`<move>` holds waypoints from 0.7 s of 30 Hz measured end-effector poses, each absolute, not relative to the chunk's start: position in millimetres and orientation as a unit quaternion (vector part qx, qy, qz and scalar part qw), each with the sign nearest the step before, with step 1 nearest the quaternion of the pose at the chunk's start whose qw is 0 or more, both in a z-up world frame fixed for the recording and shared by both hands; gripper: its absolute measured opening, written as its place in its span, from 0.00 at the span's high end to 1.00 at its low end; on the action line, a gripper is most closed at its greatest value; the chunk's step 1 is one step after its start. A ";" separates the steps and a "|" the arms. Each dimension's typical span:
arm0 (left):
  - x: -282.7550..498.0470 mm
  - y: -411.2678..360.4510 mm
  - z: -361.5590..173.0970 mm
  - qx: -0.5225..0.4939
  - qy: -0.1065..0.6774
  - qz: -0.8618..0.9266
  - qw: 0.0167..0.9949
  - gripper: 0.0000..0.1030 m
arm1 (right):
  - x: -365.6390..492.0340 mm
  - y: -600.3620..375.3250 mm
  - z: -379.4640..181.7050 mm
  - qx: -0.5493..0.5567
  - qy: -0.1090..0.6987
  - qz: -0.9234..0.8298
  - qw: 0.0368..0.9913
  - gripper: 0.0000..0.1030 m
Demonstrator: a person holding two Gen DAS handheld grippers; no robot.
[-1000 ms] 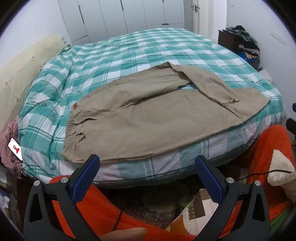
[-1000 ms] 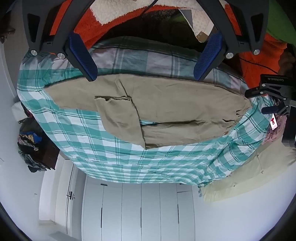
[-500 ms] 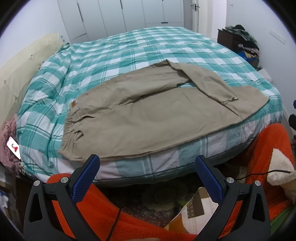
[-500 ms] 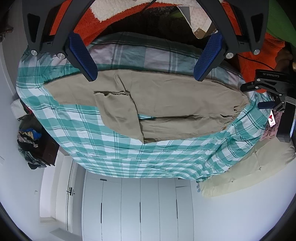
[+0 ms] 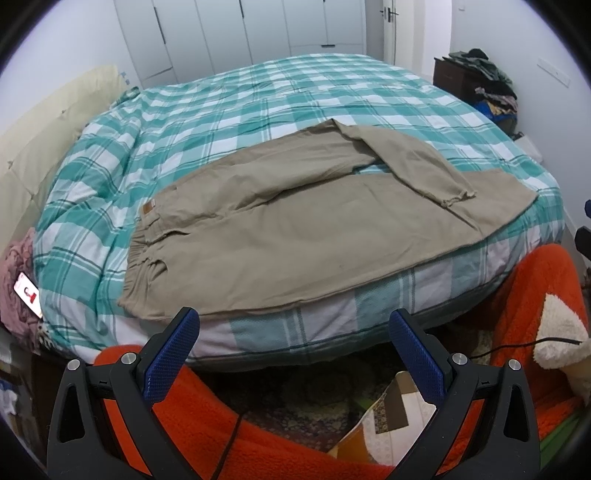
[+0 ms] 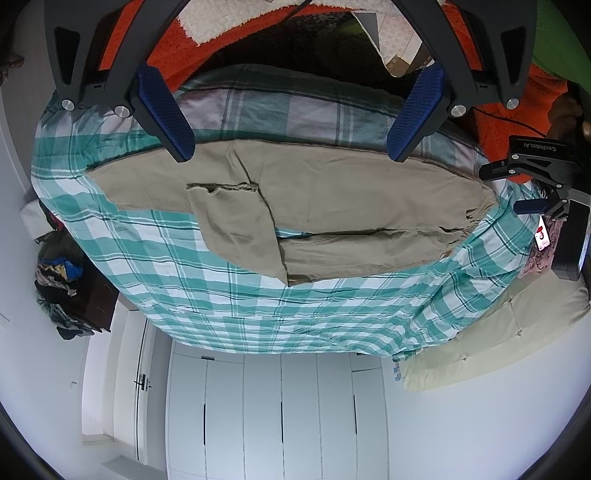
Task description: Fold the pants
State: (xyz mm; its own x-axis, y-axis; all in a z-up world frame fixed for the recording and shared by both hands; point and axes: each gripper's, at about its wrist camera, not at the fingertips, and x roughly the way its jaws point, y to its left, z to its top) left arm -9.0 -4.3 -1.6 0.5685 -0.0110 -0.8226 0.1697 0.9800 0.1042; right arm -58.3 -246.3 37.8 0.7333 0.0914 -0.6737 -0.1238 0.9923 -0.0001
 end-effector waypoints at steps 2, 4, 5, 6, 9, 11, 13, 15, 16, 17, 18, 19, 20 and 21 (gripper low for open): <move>-9.2 -4.3 -1.6 0.087 0.463 -0.051 0.881 0.01 | -58.5 -246.3 37.1 -0.021 0.361 0.057 0.931 0.00; -9.9 -4.5 -1.2 0.088 0.462 -0.052 0.881 0.01 | -58.8 -246.7 36.3 -0.019 0.362 0.057 0.930 0.00; -9.9 -5.0 -0.9 0.089 0.462 -0.052 0.881 0.01 | -58.9 -246.9 36.0 -0.019 0.362 0.057 0.930 0.00; -10.1 -5.4 -0.7 0.089 0.461 -0.051 0.881 0.01 | -59.2 -247.0 35.7 -0.019 0.362 0.057 0.930 0.00; -10.3 -5.4 -0.1 0.090 0.460 -0.051 0.882 0.01 | -59.3 -247.4 35.3 -0.019 0.361 0.058 0.930 0.00; -10.3 -5.8 -0.3 0.090 0.460 -0.051 0.882 0.01 | -59.5 -247.5 35.1 -0.019 0.361 0.058 0.931 0.00; -10.4 -5.7 -0.3 0.090 0.460 -0.051 0.882 0.01 | -59.3 -247.1 35.2 -0.018 0.361 0.057 0.931 0.00; -10.4 -5.6 -0.1 0.090 0.460 -0.051 0.882 0.01 | -59.9 -247.4 35.2 -0.017 0.361 0.057 0.931 0.00; -10.4 -5.8 -0.4 0.090 0.460 -0.051 0.882 0.01 | -60.1 -247.7 34.9 -0.016 0.361 0.057 0.931 0.00; -10.4 -5.7 -0.3 0.090 0.460 -0.051 0.882 0.01 | -60.2 -248.2 35.0 -0.015 0.361 0.057 0.931 0.00; -10.4 -5.8 -0.4 0.090 0.460 -0.051 0.882 0.01 | -60.3 -248.3 34.9 -0.016 0.361 0.057 0.931 0.00; -10.4 -5.5 -0.2 0.090 0.460 -0.051 0.882 0.01 | -60.5 -248.5 34.8 -0.016 0.361 0.057 0.931 0.00; -10.4 -5.5 -0.2 0.090 0.460 -0.051 0.882 0.01 | -60.9 -249.8 35.0 -0.016 0.361 0.058 0.931 0.00; -10.6 -6.0 -0.5 0.090 0.460 -0.051 0.882 0.01 | -60.8 -249.7 35.0 -0.016 0.361 0.058 0.931 0.00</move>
State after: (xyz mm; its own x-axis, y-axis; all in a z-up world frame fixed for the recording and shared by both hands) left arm -10.6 -6.0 -0.5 0.5717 -0.0072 -0.8204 0.1725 0.9787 0.1116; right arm -60.8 -249.7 35.0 0.7332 0.0963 -0.6731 -0.1190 0.9928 0.0125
